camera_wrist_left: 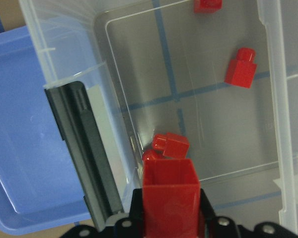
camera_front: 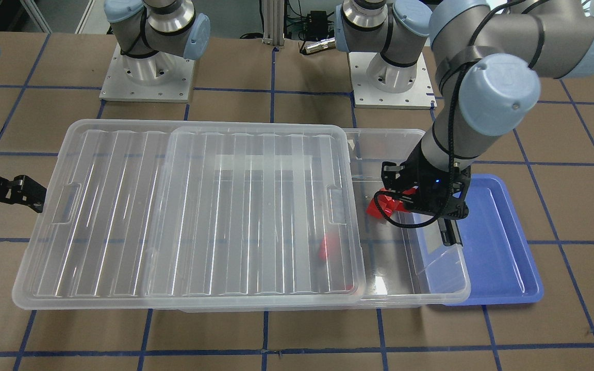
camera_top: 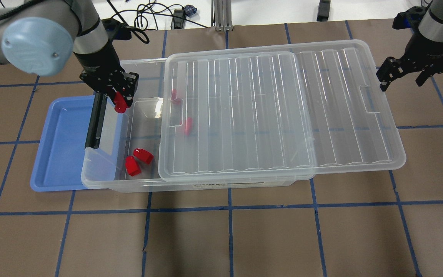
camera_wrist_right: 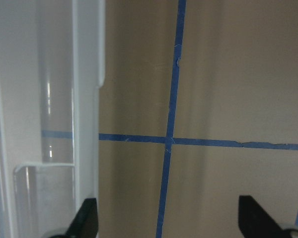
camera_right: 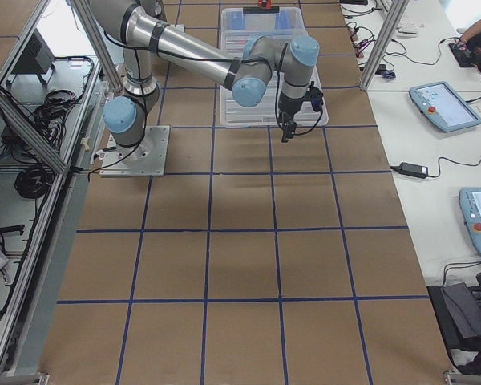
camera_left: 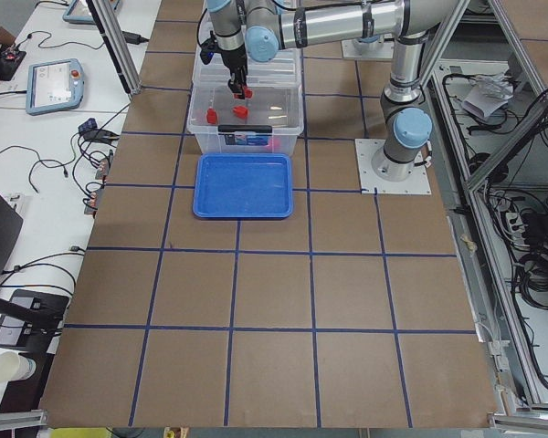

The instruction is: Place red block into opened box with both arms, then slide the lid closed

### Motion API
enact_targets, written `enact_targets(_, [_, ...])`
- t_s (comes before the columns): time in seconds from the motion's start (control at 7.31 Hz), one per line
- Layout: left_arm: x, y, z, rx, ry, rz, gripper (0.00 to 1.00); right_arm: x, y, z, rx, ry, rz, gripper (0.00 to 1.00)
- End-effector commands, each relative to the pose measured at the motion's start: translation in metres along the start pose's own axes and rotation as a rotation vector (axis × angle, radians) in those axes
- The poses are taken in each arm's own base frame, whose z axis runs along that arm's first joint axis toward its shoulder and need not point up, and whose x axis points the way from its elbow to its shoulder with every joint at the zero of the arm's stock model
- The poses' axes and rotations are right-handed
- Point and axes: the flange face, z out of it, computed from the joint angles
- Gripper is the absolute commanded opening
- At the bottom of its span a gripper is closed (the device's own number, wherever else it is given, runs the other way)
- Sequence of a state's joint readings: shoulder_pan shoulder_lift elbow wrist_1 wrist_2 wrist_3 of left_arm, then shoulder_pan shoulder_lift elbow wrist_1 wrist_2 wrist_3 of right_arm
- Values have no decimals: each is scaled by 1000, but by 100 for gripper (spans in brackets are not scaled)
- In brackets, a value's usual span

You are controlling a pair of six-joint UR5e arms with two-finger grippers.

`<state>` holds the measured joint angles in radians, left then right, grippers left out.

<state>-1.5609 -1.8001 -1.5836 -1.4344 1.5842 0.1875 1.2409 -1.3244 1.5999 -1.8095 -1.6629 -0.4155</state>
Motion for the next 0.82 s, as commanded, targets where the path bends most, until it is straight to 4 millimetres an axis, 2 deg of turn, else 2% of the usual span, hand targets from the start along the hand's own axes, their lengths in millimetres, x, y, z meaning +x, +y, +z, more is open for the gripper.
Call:
enact_targets(0.0, [5,1,49,58,4,-24,18,12,1,2,-3,-1,7,100])
enact_targets(0.27, [1,-7,67,33,27,-35,18,8,1,-17,15,-7,2,100])
enact_targets(0.41, [-3,-8,78,12,33,-45,18,4,0,-21,3,-64,0,100])
enact_targets(0.55, [-9,-9,81,7,38,-53,18,2,-1,-19,-2,-79,-1,100])
enact_targets(0.68, [-10,-9,88,0,93,-70,18,-4,-1,-5,-31,-120,4,100])
